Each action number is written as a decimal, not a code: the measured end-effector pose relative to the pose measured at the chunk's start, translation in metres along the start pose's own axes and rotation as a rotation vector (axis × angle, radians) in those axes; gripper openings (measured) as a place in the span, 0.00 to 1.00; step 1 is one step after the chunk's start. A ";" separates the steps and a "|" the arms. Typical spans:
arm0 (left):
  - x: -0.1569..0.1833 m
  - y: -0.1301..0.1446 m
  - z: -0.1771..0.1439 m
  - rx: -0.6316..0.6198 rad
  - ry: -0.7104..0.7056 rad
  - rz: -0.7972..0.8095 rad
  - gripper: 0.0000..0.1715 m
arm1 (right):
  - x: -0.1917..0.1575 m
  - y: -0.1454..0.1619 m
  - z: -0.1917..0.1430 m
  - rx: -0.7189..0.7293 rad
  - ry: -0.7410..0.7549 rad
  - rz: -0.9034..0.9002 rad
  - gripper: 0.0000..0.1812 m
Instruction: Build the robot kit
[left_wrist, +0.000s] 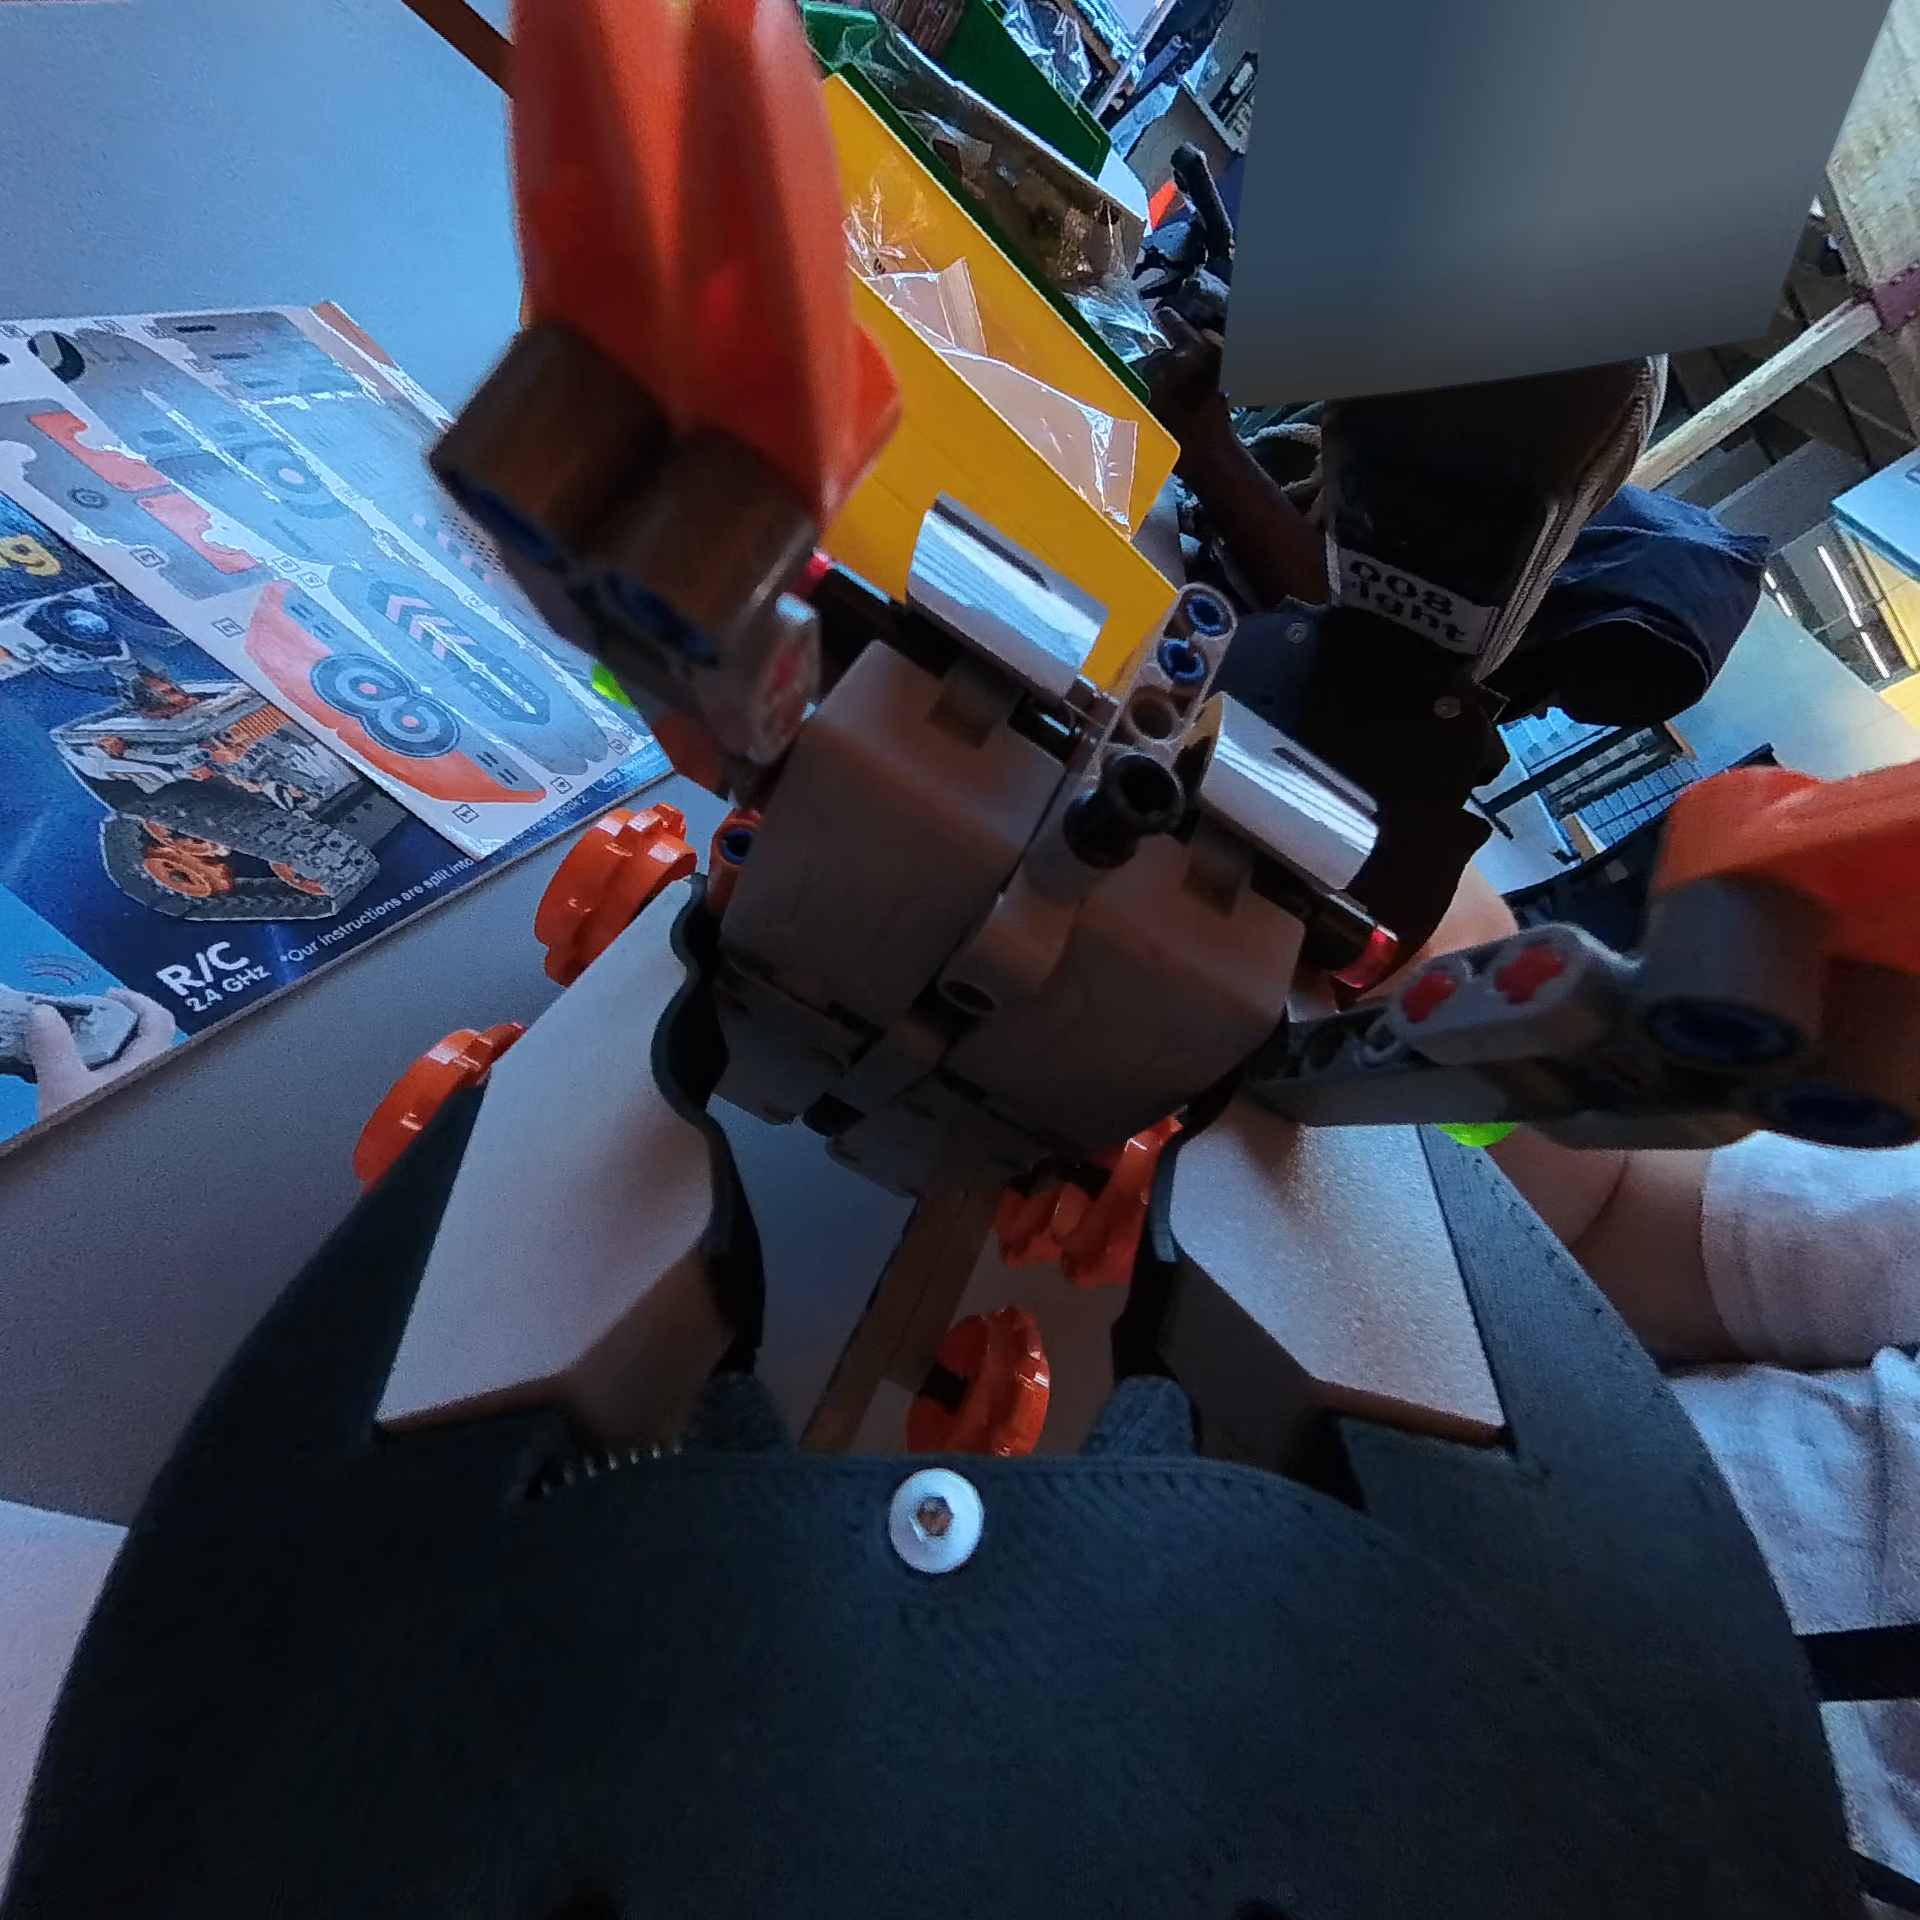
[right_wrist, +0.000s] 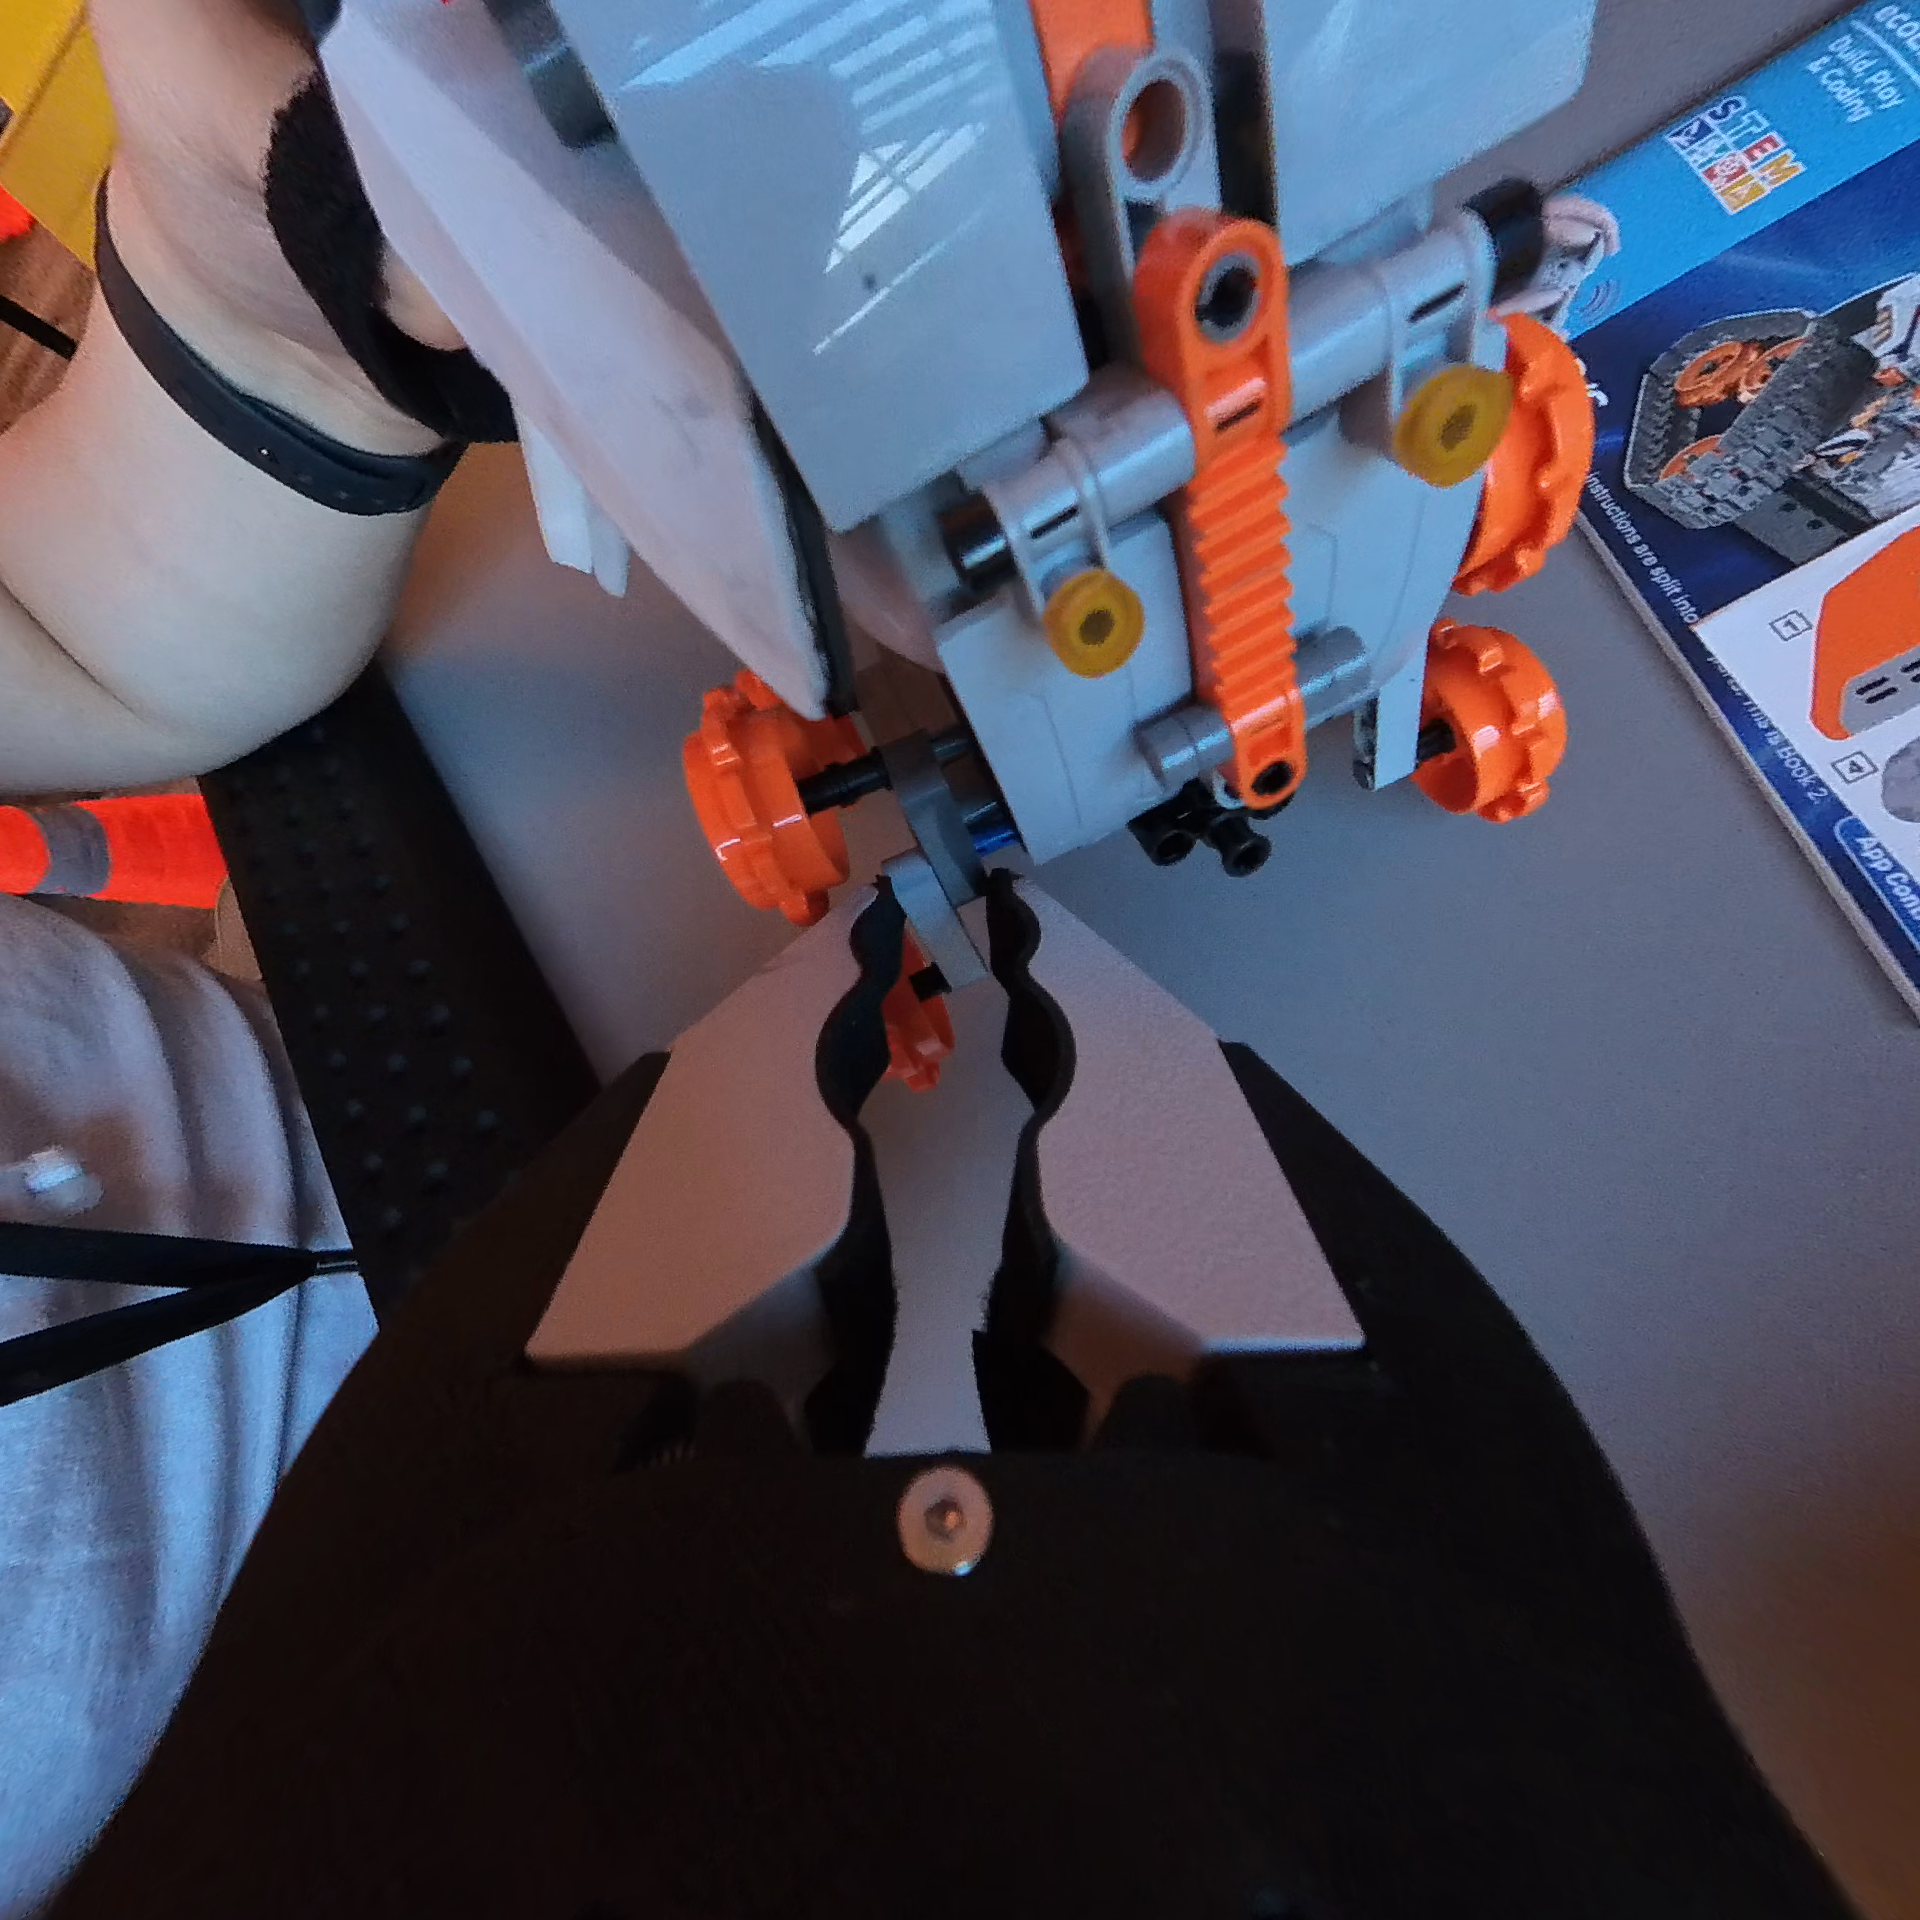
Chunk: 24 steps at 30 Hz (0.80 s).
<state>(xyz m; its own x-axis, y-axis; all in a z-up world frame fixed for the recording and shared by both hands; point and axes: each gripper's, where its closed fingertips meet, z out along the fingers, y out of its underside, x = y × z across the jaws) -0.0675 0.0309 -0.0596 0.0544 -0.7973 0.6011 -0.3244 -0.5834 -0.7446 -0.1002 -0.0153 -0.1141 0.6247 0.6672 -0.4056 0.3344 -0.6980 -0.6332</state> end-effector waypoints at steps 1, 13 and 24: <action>0.000 0.000 0.000 -0.003 -0.006 0.004 0.52 | 0.000 0.000 0.000 -0.006 0.001 0.000 0.09; 0.002 0.000 0.003 -0.007 -0.034 0.032 0.52 | -0.002 0.000 -0.001 0.039 -0.049 0.093 0.09; -0.003 -0.002 0.002 0.024 -0.023 0.017 0.52 | 0.004 -0.002 0.000 0.091 -0.029 0.107 0.09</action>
<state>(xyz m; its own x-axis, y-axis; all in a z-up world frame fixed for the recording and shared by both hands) -0.0649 0.0341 -0.0606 0.0707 -0.8102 0.5819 -0.3024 -0.5733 -0.7615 -0.0980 -0.0110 -0.1147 0.6321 0.5986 -0.4920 0.2011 -0.7399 -0.6419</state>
